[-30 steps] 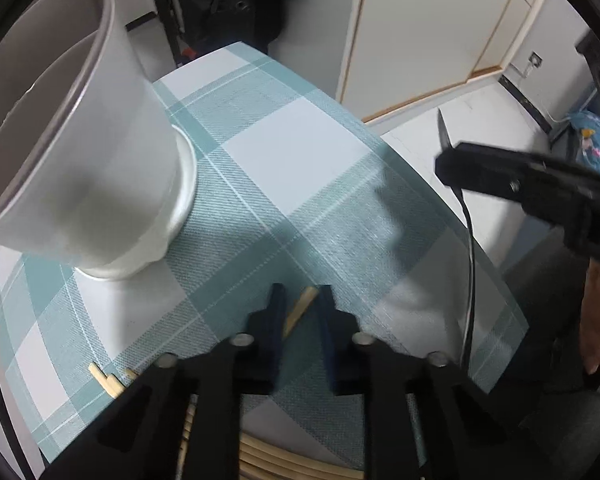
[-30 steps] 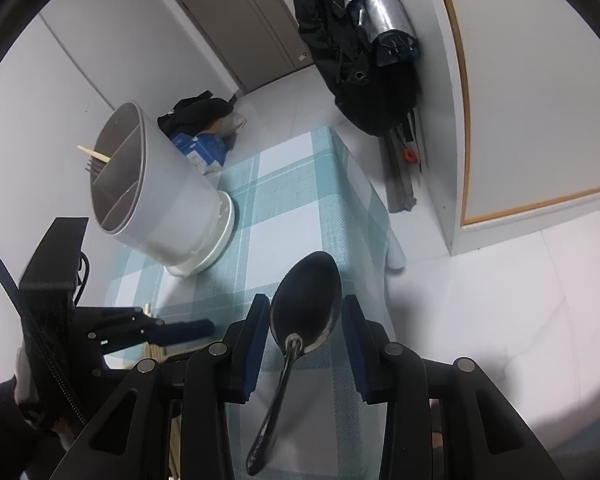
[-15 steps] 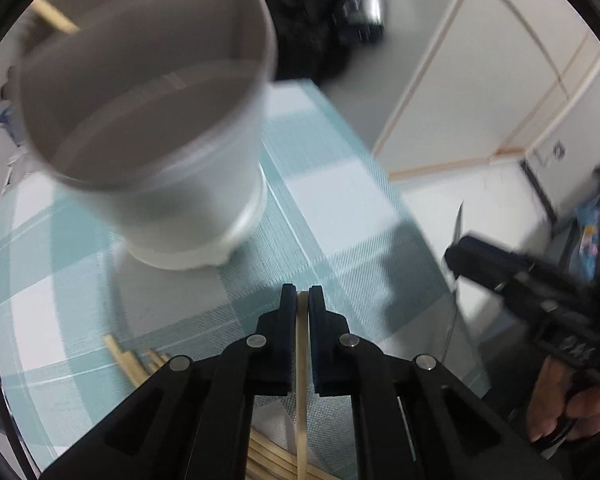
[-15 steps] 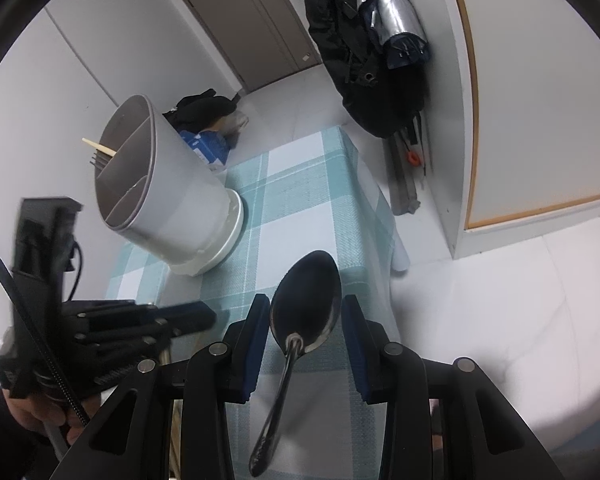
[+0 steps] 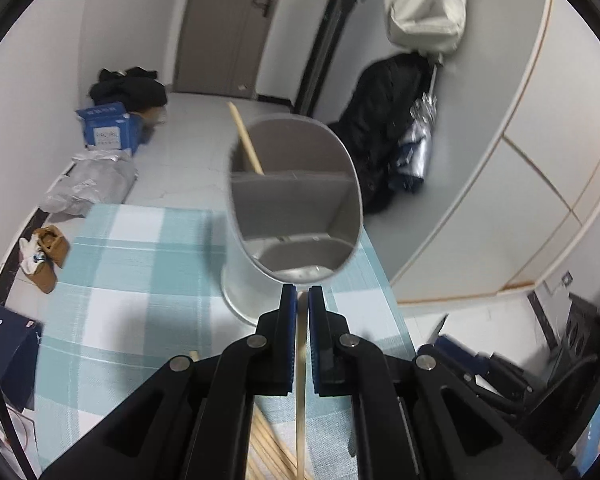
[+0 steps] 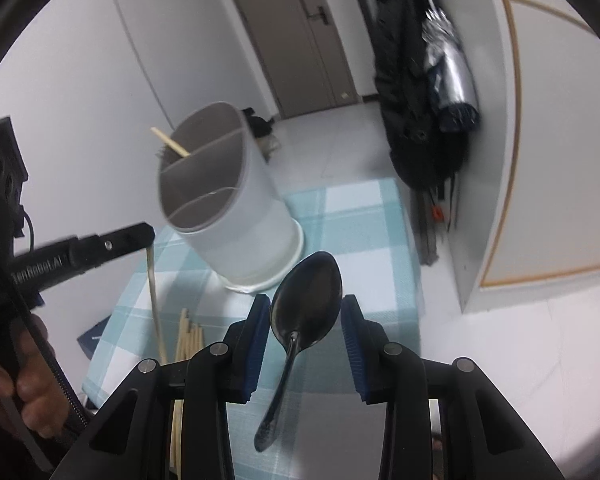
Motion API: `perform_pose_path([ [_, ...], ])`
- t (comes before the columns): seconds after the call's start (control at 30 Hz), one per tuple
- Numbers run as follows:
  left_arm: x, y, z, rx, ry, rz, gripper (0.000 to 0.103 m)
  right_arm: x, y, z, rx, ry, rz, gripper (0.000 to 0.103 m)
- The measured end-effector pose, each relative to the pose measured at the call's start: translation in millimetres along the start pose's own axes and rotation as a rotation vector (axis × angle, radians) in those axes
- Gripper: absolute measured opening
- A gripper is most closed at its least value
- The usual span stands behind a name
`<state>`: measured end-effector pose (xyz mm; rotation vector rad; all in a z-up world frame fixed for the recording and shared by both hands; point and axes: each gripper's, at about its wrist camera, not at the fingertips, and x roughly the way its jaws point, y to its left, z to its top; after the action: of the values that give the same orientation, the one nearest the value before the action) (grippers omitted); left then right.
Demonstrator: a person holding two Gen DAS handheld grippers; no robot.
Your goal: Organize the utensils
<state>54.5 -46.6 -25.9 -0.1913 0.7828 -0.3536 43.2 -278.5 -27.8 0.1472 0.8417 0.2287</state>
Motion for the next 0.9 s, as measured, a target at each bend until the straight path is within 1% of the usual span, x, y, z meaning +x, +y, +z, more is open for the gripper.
perform_pose_path([
  [0.03,-1.6,0.2,0.9,-0.008,-0.008,-0.001,0.003,-0.5,3.5,0.3,-0.014,-0.001,-0.001,0.001],
  [0.07,-4.9,1.3,2.4,-0.019,-0.019,-0.001,0.003,-0.5,6.4,0.2,-0.026,0.001,-0.015,0.005],
  [0.13,-4.8,-0.8,6.2,-0.024,-0.034,-0.002,0.003,1.6,8.8,-1.4,-0.029,0.005,-0.014,0.004],
  [0.27,-10.6,3.3,6.2,-0.040,-0.050,0.006,0.003,16.1,15.8,-8.3,-0.042,0.072,0.008,0.004],
  [0.33,-16.0,6.0,4.5,-0.040,-0.062,0.006,0.003,16.8,15.1,-9.9,-0.033,0.081,0.012,0.004],
  [0.37,-17.0,6.6,3.9,-0.040,-0.069,0.006,0.003,17.5,13.6,-10.4,-0.023,0.088,0.016,0.007],
  [0.43,-20.4,12.3,3.2,-0.057,-0.076,-0.002,0.003,18.1,11.7,-10.8,-0.007,0.101,0.019,0.007],
  [0.47,-20.9,15.7,2.8,-0.069,-0.074,-0.007,0.003,20.8,10.4,-12.0,0.002,0.117,0.020,0.008],
  [0.53,-22.7,22.1,2.2,-0.089,-0.076,-0.015,0.003,27.7,11.2,-14.1,0.000,0.155,0.020,0.011],
  [0.6,-22.4,29.2,2.6,-0.104,-0.075,-0.020,0.003,38.6,15.9,-15.4,-0.021,0.208,0.022,0.022],
  [0.67,-23.6,33.9,3.9,-0.118,-0.081,-0.024,0.003,50.0,21.8,-15.4,-0.048,0.255,0.024,0.027],
  [0.77,-24.6,41.5,5.7,-0.146,-0.085,-0.040,0.003,65.7,28.1,-13.4,-0.073,0.288,0.011,0.041],
  [0.9,-23.7,49.0,8.6,-0.157,-0.087,-0.042,0.003,91.8,36.2,-11.4,-0.119,0.329,-0.023,0.043],
])
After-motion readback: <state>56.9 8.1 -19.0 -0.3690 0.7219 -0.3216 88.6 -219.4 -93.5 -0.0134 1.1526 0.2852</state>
